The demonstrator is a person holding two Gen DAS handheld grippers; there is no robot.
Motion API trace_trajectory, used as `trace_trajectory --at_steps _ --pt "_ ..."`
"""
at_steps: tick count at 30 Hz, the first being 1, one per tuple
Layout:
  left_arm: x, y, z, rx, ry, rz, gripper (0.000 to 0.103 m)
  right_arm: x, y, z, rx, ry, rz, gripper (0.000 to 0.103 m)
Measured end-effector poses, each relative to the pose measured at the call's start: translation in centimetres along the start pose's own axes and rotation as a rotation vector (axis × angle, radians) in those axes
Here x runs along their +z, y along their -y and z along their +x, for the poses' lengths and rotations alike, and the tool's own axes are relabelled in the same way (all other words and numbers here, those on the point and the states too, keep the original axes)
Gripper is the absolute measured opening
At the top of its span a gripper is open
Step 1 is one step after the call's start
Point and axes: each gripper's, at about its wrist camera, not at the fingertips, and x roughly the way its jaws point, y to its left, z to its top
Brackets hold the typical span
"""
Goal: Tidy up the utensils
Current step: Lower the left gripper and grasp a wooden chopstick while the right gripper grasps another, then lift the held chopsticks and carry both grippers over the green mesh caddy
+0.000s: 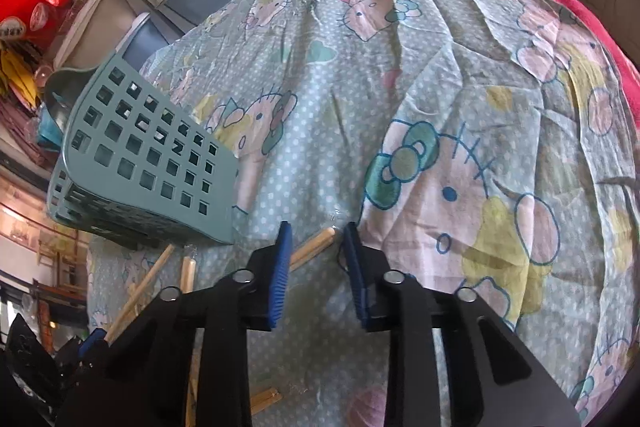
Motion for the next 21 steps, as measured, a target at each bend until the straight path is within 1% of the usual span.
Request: trace_trajectory --at_steps 1,2,6,7,8,12,13,14,15,17,18,21 --pt "0.1 0.0 -0.3 -0.009 0.015 -0.007 0.010 0.0 0.2 -0.2 0.003 0.004 0.005 0.017" --pt "0.3 0.0 -0.4 -0.013 0.021 -0.012 0.009 -0.1 0.4 -0.3 0.010 0.010 0.010 0.016" --pt "1.1 -0.2 -1.5 -0.037 0.062 -0.041 0.008 -0.8 1.2 -1.6 0.066 0.055 0.033 0.014" --pt "1.4 -0.1 -2.0 -0.053 0.075 -0.047 0.006 -1.0 1.3 -2.0 0.080 0.068 0.039 0.013" --pt "1.6 0.1 -2.4 -0.063 0.089 -0.047 0.005 -1.1 1.3 -2.7 0.110 0.089 0.044 0.012" --pt "3.0 1.1 -4.2 -0.068 0.136 -0.031 0.003 -1.6 0.7 -5.4 0.167 0.161 0.022 0.009" --pt "3.3 1.5 -4.6 -0.073 0.148 -0.024 0.003 -1.7 0.3 -6.3 0.176 0.188 0.009 0.009" --pt "3.5 1.7 -5.0 -0.074 0.157 -0.017 0.003 -1.9 -0.3 -7.3 0.166 0.222 -0.018 0.009" --pt "3.9 2.1 -5.3 -0.075 0.166 -0.008 0.003 -2.1 -1.1 -8.4 0.180 0.265 -0.053 0.008" --pt "4.7 2.9 -5.9 -0.075 0.181 0.015 0.003 -2.3 -2.4 -10.2 0.209 0.325 -0.108 0.007" --pt "5.2 3.2 -6.1 -0.070 0.186 0.020 0.003 -2.2 -3.2 -11.2 0.208 0.355 -0.138 0.007" --pt "6.2 3.7 -6.7 -0.068 0.200 0.023 0.003 -2.7 -4.8 -13.4 0.217 0.430 -0.215 0.006"
